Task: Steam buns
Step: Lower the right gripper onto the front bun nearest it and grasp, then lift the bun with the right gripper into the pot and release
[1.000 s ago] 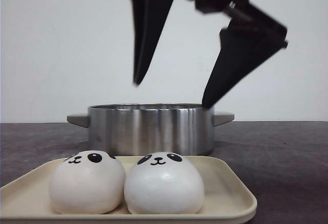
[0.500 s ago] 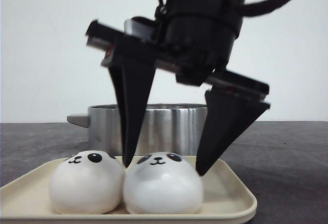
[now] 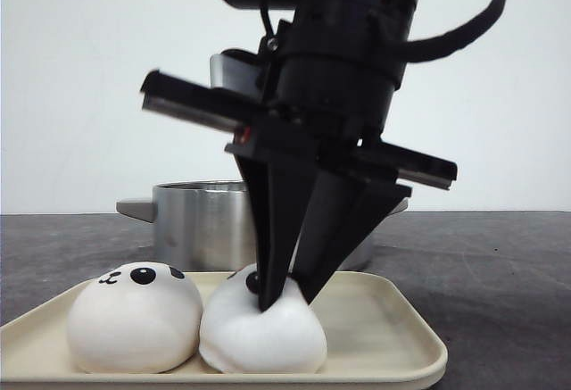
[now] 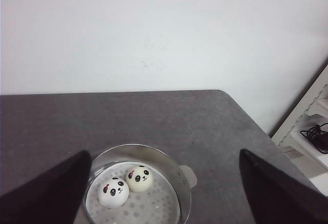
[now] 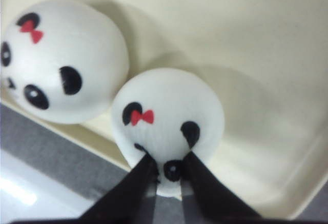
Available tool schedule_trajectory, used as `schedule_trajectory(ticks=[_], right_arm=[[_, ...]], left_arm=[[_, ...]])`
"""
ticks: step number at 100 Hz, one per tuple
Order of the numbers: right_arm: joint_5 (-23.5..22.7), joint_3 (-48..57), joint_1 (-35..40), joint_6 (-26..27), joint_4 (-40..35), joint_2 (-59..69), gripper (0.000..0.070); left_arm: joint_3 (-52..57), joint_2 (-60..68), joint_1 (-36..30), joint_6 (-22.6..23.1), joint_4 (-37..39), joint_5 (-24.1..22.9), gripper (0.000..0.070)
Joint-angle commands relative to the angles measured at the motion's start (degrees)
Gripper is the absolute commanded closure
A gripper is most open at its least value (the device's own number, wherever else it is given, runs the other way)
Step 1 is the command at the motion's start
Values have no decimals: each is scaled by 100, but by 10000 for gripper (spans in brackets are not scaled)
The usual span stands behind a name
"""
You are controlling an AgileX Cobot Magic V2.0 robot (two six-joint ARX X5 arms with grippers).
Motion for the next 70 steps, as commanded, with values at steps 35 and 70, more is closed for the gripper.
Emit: schedule_trajectory(ticks=[35, 70], right_arm=[[780, 1303, 153, -286, 11, -918, 695], [1132, 3346, -1161, -1515, -345, -424, 696]], left_arm=[[85, 35, -101, 101, 7, -15, 156], [85, 74, -101, 144, 28, -17, 156]])
